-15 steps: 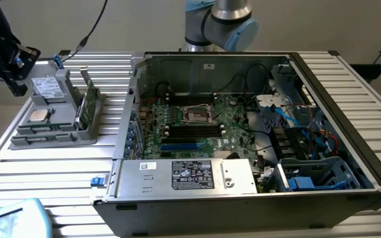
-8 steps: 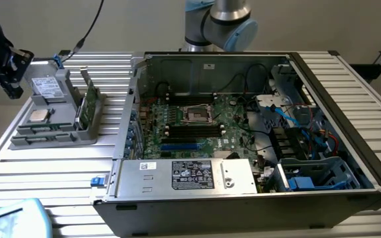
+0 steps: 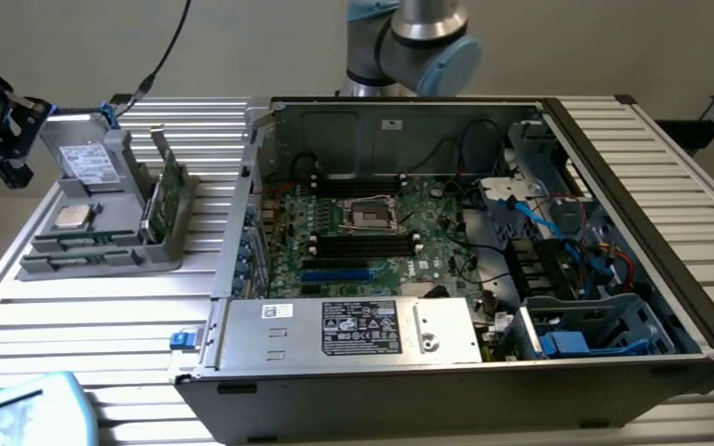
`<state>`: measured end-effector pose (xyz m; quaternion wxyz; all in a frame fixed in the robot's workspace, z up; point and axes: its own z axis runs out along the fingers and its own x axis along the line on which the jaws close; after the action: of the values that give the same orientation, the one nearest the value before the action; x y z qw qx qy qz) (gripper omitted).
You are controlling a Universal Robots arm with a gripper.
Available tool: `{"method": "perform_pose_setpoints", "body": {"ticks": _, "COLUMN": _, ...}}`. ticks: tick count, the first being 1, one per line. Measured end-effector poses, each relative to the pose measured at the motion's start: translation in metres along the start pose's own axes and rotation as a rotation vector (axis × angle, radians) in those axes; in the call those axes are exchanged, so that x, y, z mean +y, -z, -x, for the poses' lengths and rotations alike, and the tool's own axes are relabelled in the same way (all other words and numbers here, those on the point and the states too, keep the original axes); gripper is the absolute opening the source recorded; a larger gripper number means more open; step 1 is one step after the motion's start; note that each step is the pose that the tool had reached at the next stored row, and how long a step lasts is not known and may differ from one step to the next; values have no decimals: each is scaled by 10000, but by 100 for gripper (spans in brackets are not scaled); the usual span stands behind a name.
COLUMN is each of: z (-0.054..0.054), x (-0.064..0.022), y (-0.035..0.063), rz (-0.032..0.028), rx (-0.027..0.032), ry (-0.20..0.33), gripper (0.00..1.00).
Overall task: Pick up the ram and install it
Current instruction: 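Reach for the ram, then pick up the ram and move it above insertion slot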
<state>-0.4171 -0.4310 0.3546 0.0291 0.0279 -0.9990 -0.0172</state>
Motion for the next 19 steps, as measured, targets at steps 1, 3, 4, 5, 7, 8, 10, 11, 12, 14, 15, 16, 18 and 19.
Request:
{"method": "perform_pose_setpoints", "body": {"ticks": 1, "z": -10, "x": 21, "y": -6, "rz": -42, "rx": 0, "ry": 3, "gripper": 11}}
{"method": "perform_pose_setpoints", "body": {"ticks": 3, "z": -21, "x": 70, "y": -12, "rz": -149, "rx": 9, "ry": 14, "gripper": 11}}
{"method": "perform_pose_setpoints", "body": {"ticks": 4, "z": -22, "x": 94, "y": -15, "rz": -205, "rx": 11, "ry": 21, "gripper": 11}}
{"method": "perform_pose_setpoints", "body": {"ticks": 5, "z": -22, "x": 119, "y": -17, "rz": -263, "rx": 15, "ry": 26, "gripper": 11}}
{"method": "perform_pose_setpoints", "body": {"ticks": 7, "z": -21, "x": 157, "y": -19, "rz": -364, "rx": 21, "ry": 43, "gripper": 11}}
{"method": "perform_pose_setpoints", "body": {"ticks": 8, "z": -21, "x": 164, "y": -20, "rz": -392, "rx": 22, "ry": 49, "gripper": 11}}
{"method": "perform_pose_setpoints", "body": {"ticks": 10, "z": -21, "x": 165, "y": -20, "rz": -396, "rx": 21, "ry": 52, "gripper": 11}}
{"method": "perform_pose_setpoints", "body": {"ticks": 11, "z": -21, "x": 166, "y": -20, "rz": -397, "rx": 23, "ry": 51, "gripper": 11}}
{"method": "perform_pose_setpoints", "body": {"ticks": 12, "z": -21, "x": 165, "y": -19, "rz": -397, "rx": 23, "ry": 51, "gripper": 11}}
{"method": "perform_pose_setpoints", "body": {"ticks": 14, "z": -21, "x": 166, "y": -19, "rz": -397, "rx": 23, "ry": 51, "gripper": 11}}
{"method": "perform_pose_setpoints", "body": {"ticks": 15, "z": -21, "x": 166, "y": -20, "rz": -396, "rx": 23, "ry": 51, "gripper": 11}}
{"method": "perform_pose_setpoints", "body": {"ticks": 16, "z": -21, "x": 166, "y": -20, "rz": -397, "rx": 22, "ry": 51, "gripper": 11}}
{"method": "perform_pose_setpoints", "body": {"ticks": 18, "z": -21, "x": 166, "y": -20, "rz": -397, "rx": 23, "ry": 51, "gripper": 11}}
{"method": "perform_pose_setpoints", "body": {"ticks": 19, "z": -21, "x": 166, "y": -19, "rz": -397, "rx": 23, "ry": 51, "gripper": 11}}
